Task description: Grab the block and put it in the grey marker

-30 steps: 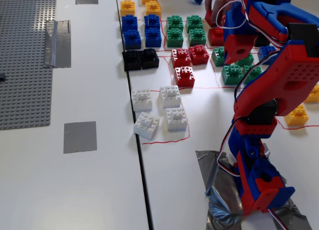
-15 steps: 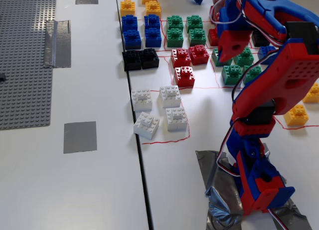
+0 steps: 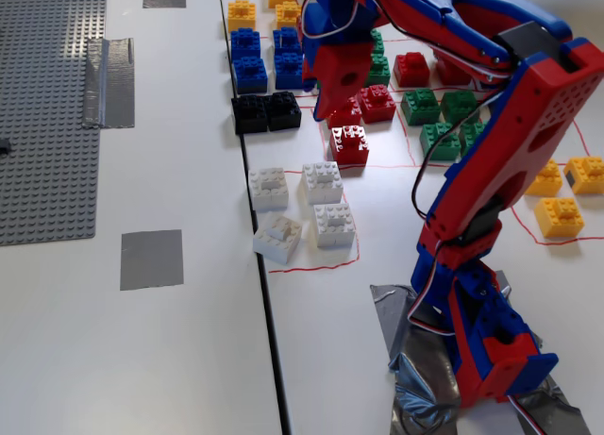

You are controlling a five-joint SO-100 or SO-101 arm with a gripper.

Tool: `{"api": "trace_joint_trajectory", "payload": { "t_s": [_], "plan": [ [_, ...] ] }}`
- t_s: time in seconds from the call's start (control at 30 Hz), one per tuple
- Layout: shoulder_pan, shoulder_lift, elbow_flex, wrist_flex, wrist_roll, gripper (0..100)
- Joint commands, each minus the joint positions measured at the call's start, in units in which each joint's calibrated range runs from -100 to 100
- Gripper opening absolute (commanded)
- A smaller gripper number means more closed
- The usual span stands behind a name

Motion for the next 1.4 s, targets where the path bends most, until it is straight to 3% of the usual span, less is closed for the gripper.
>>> {"api": "trace_joint_trajectory", "payload": {
  "t_s": [0.0,0.17,0.97,1.37],
  "plan": [
    [1.03,-0.01,-5.36,-2.44,0.44,23],
    [2.20,4.86,-8.54,-5.68,1.86,24],
    [2.79,16.49,-16.53,-2.52,2.15,35],
    [1.03,25.16,-25.79,-0.73,1.17,33]
  ]
}}
